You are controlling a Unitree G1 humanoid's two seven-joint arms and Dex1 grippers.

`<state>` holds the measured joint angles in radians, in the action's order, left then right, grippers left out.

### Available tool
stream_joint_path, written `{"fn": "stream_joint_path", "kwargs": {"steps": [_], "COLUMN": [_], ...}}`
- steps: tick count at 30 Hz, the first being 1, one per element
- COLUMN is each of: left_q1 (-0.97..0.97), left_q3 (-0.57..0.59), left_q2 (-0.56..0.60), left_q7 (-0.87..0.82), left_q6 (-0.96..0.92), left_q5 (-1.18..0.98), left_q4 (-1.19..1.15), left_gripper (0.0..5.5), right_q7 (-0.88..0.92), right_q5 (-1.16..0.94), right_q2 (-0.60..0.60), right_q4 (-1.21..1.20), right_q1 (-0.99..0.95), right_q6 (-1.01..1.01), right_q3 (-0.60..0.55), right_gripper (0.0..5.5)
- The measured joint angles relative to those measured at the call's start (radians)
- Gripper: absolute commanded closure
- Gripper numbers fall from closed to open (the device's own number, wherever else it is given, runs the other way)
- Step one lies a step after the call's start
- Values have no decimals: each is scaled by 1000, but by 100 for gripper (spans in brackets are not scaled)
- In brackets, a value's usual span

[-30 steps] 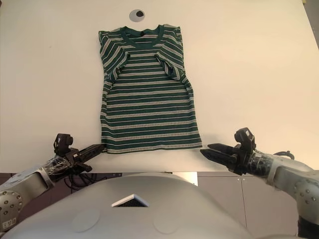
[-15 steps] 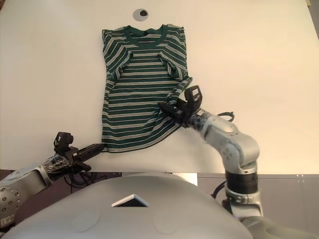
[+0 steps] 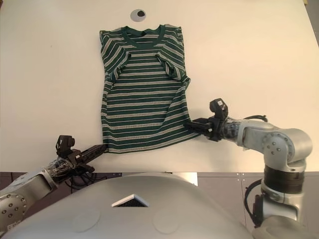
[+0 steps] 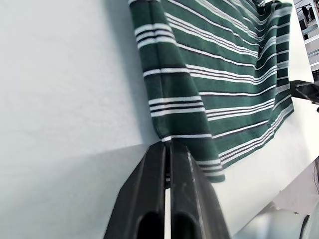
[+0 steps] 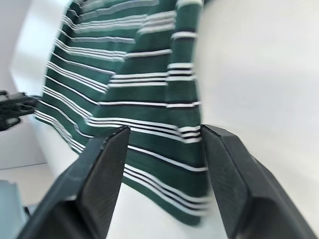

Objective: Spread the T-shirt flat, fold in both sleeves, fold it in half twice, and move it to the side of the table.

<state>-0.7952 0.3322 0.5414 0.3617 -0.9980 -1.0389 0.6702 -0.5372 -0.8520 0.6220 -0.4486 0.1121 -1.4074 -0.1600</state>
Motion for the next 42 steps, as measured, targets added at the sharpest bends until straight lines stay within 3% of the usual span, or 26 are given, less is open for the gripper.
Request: {"fn": "stream_joint_path", "kwargs": {"steps": [5, 14, 22, 32, 35, 42], "left_q1": [-7, -18, -18, 18, 30, -62], "left_q3": [-5, -12, -14, -4, 24, 71], "left_q2": [-5, -7, -8, -8, -8, 11], "left_q7": [-3, -5, -12, 1, 16, 154], "left_q6": [3, 21, 24, 35, 46, 65], "left_q5": [-1, -1, -3, -31, -68, -172], "left_q4": [5, 7, 7, 6, 9, 78], "left_gripper": [547, 550, 550, 550, 550, 550], "right_q7": [-39, -105, -180, -363, -452, -602], "right_q5": [-2, 8, 41, 108, 109, 34], "right_q2": [40, 103, 143, 190, 256, 339], "right_q4": [-4, 9, 70, 215, 229, 179], "right_q1": [25, 61, 71, 67, 66, 81], "right_q6": [28, 78, 155, 317, 349, 339], "right_q3": [25, 57, 84, 95, 91, 9], "right_gripper": [289, 442, 547, 547, 547, 547]}}
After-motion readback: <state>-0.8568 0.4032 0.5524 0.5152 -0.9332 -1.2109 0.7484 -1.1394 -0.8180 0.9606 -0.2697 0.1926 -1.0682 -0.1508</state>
